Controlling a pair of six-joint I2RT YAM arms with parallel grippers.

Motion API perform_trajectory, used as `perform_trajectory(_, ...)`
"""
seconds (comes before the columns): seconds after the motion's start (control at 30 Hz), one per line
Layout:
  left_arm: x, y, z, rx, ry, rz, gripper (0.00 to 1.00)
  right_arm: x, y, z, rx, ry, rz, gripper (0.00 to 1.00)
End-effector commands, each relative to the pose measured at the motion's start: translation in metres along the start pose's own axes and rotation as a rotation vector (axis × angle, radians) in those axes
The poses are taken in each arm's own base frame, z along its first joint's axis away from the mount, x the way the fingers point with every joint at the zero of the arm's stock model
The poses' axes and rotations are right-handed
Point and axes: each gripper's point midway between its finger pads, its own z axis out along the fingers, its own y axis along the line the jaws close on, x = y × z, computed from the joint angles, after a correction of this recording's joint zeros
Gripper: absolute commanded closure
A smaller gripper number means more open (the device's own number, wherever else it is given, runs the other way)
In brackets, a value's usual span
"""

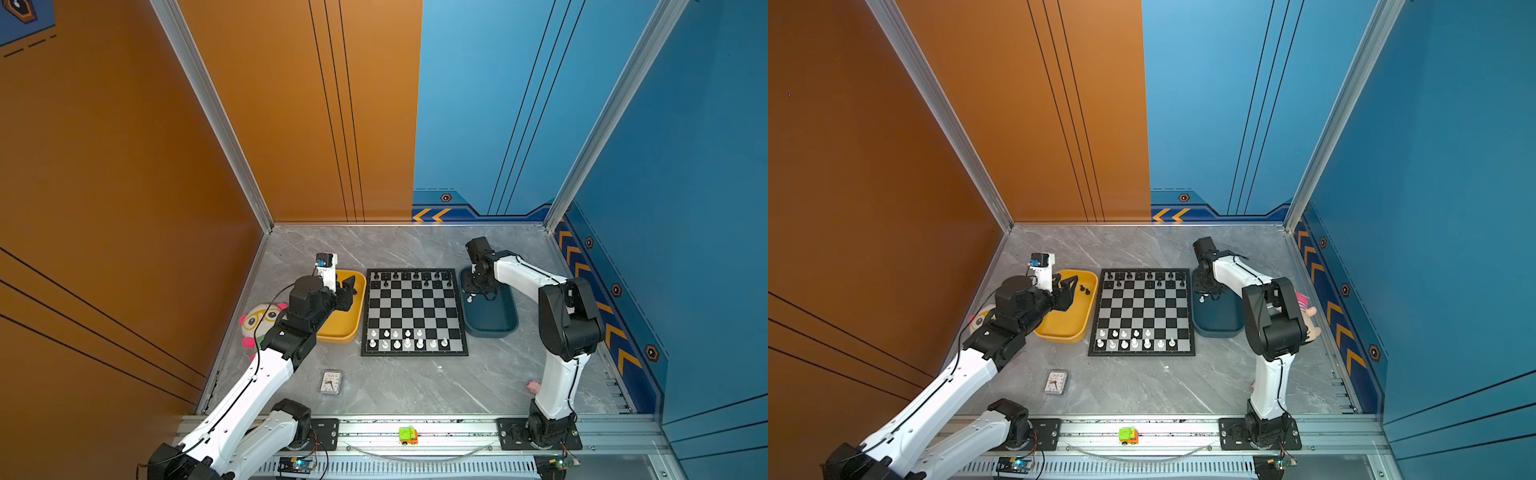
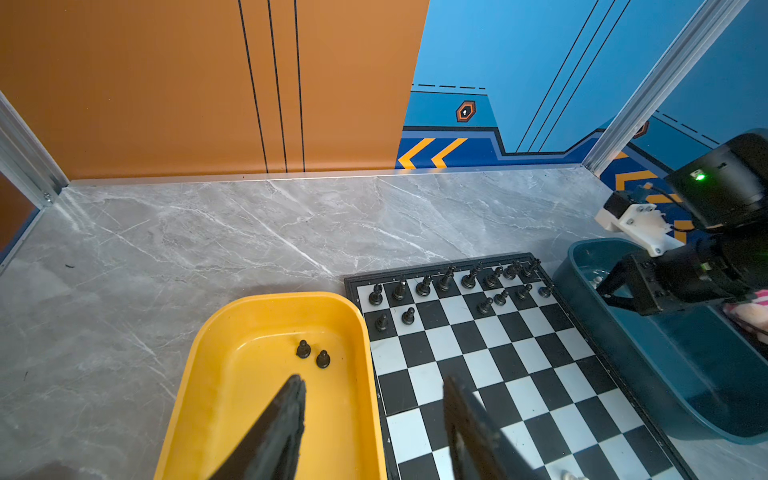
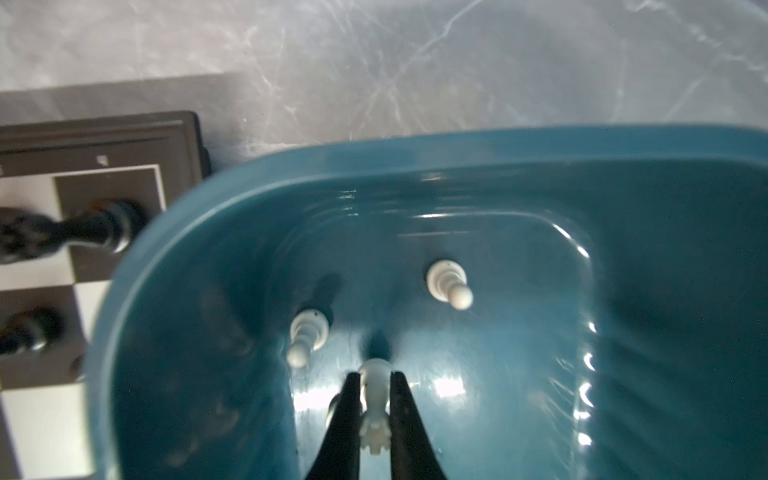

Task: Set up the chess pieces on the board
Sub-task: 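Lower the right gripper and grasp another white piece in the teal tray, then lift the white piece and carry it over the board's near row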

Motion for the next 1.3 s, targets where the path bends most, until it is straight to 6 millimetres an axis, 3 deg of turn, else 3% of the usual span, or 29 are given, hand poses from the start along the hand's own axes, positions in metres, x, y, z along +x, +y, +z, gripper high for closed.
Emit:
perform_trajectory(0.0, 0.003, -0.001, -0.002, -0.006, 0.003, 0.020, 0.45, -0.008, -0.004, -0.036, 0.012, -0.054, -0.016, 0.98)
perform_trajectory(0.37, 0.004, -0.004, -0.005, 0.005, -0.001, 0.028, 0.45, 0.023, 0.008, -0.100, -0.011, -0.101, -0.090, 0.98)
perform_trajectory(0.67, 0.005, -0.004, -0.006, 0.006, -0.007, 0.030, 0.45, 0.083, 0.026, -0.129, -0.029, -0.076, -0.155, 0.98)
perform_trajectory(0.93, 0.004, -0.007, -0.007, 0.015, -0.011, 0.030, 0.45, 0.132, 0.042, -0.136, -0.059, -0.020, -0.191, 0.98)
perform_trajectory(1.27, 0.005, -0.009, -0.007, 0.020, -0.012, 0.031, 0.45, 0.173, 0.070, -0.115, -0.089, 0.069, -0.244, 0.99)
